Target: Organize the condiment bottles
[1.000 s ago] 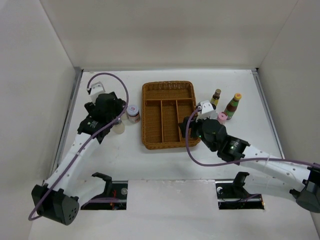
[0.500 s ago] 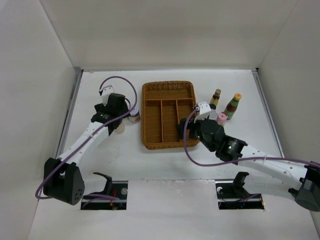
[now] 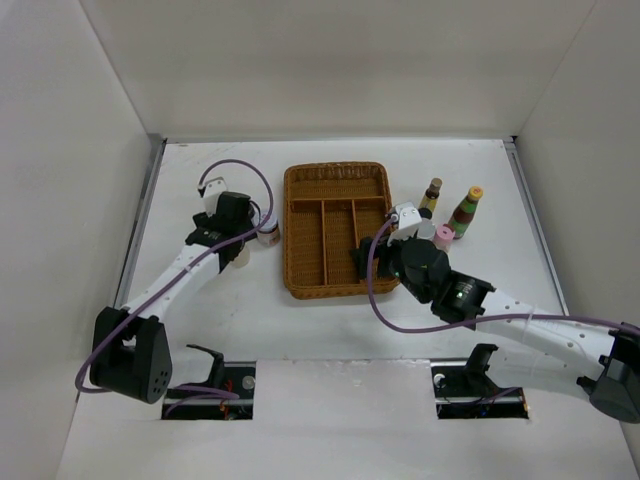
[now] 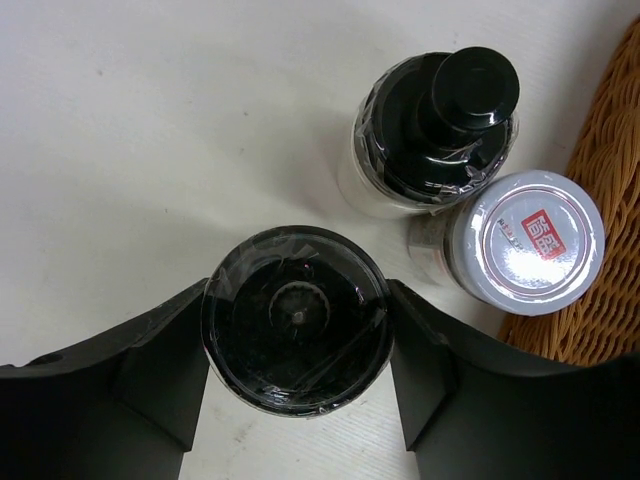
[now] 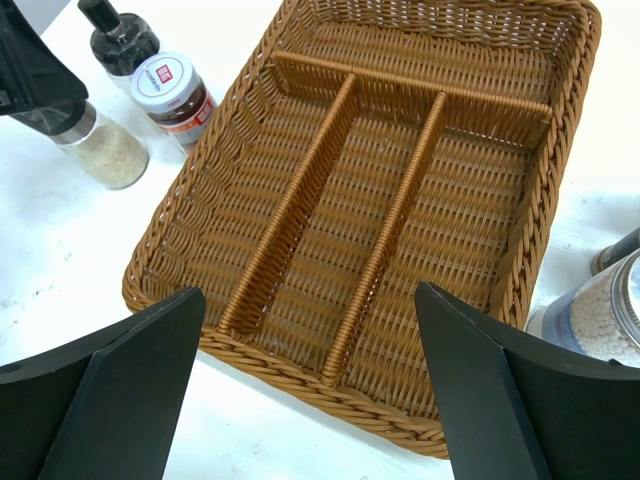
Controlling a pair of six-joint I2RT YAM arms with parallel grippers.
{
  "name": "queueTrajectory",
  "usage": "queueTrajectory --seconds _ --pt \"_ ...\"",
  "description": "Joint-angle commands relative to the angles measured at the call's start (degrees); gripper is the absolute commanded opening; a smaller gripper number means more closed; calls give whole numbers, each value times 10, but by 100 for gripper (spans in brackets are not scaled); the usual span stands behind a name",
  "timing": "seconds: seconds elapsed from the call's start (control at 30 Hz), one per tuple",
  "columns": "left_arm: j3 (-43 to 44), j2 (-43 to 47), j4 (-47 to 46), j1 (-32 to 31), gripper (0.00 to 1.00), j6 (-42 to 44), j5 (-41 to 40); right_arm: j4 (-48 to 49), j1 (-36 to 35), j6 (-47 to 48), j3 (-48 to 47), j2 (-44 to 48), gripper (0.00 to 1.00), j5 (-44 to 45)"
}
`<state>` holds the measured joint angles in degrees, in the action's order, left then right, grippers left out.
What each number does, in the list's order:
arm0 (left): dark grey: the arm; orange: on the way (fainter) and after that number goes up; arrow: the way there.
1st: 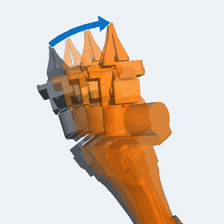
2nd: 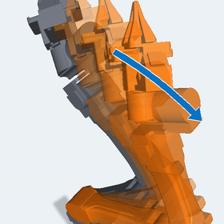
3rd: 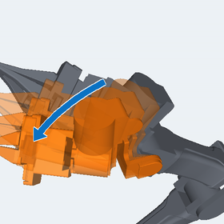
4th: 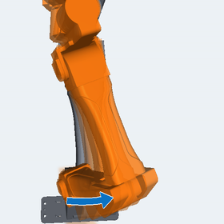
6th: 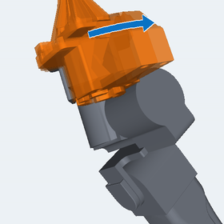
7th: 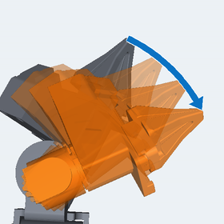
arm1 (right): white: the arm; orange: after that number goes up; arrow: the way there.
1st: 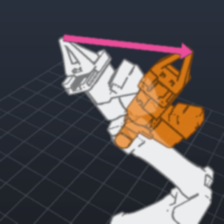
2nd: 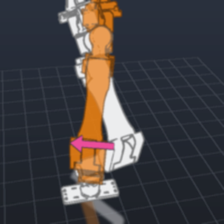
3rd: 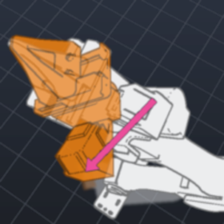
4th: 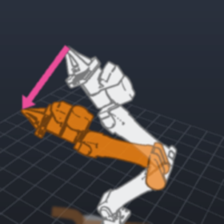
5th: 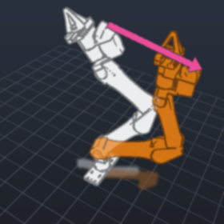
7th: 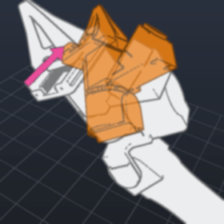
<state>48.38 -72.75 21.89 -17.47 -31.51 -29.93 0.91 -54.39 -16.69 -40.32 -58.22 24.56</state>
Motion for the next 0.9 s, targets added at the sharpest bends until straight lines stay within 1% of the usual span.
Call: queueTrajectory --seconds 0.0,0.13,0.27,0.43,0.53,0.6,0.7,0.8,0.87 --pt "-7 11 -33 7 53 -7 -3 37 1 -2 4 4 93 -7" --pt "-16 23 -33 7 42 -7 -7 38 2 -5 6 9 93 -6" --pt "-8 83 -2 -1 37 -7 -22 40 2 -6 9 17 93 -7" --pt "57 176 81 -38 37 -3 -53 41 2 -6 9 18 94 -7" --pt "118 194 115 -69 37 -3 -55 41 3 -6 9 26 94 -6" --pt "159 183 115 -97 37 -5 -47 40 5 -6 10 34 94 -3" --pt "223 117 86 -148 37 -2 -41 41 13 -7 14 42 94 1" --pt "288 16 27 -163 37 11 -24 39 26 -16 16 48 94 6" --pt "321 -46 -22 -158 37 18 -4 38 31 -19 18 53 91 6"
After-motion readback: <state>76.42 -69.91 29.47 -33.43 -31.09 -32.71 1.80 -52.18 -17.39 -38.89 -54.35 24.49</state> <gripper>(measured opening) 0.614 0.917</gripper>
